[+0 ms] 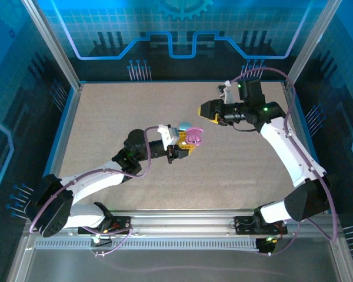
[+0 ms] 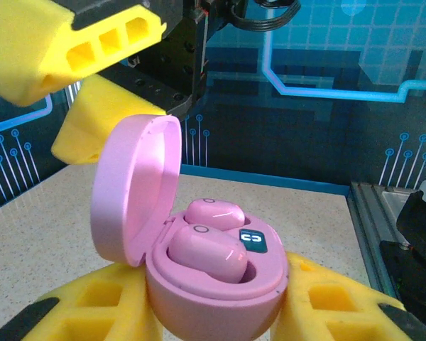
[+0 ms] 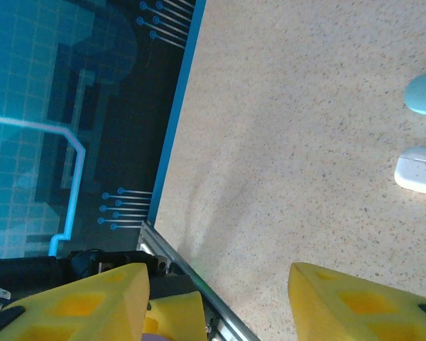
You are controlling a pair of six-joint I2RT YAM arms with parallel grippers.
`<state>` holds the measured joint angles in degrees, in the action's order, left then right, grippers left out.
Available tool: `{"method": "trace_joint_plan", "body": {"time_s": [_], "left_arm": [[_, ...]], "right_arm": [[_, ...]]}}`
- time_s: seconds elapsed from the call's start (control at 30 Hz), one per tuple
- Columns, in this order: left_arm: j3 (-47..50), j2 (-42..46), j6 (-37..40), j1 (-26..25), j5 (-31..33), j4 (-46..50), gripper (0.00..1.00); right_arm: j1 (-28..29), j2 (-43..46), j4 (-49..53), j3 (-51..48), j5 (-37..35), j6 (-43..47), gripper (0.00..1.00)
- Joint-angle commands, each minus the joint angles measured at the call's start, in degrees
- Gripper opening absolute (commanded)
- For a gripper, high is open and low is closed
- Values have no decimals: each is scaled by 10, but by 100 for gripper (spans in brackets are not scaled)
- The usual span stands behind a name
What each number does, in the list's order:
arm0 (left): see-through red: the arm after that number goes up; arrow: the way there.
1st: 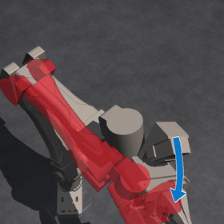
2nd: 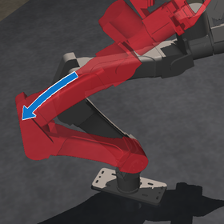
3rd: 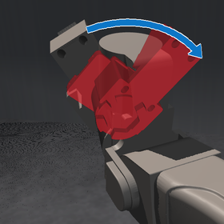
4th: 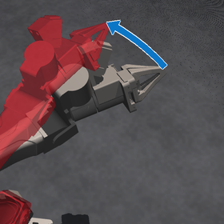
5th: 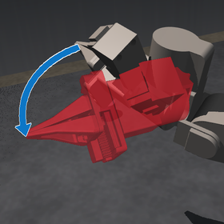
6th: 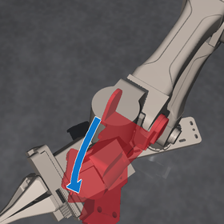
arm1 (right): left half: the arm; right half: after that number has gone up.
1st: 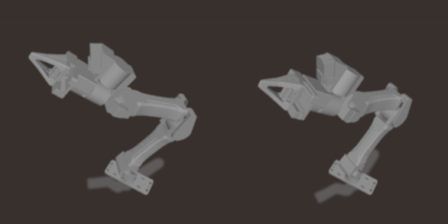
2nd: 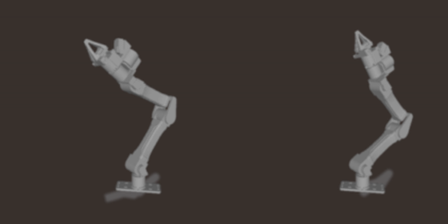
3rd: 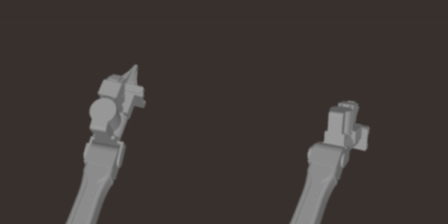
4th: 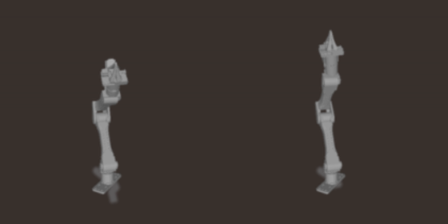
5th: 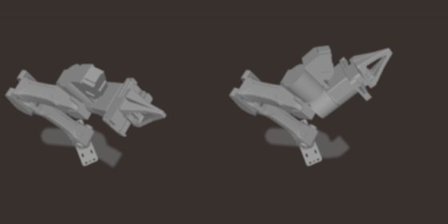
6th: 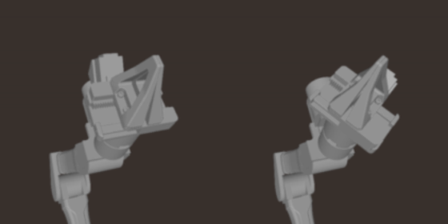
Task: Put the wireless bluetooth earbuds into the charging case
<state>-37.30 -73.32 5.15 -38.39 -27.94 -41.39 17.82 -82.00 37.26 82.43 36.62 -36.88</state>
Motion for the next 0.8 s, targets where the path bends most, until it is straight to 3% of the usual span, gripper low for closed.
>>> {"method": "trace_joint_plan", "body": {"time_s": [0.0,0.77], "left_arm": [[-19,19,19,-7,-1,3,33],[-16,18,-3,-15,38,-18,33]], "right_arm": [[10,-14,35,22,21,24,56],[21,36,74,-36,83,83,56]]}}
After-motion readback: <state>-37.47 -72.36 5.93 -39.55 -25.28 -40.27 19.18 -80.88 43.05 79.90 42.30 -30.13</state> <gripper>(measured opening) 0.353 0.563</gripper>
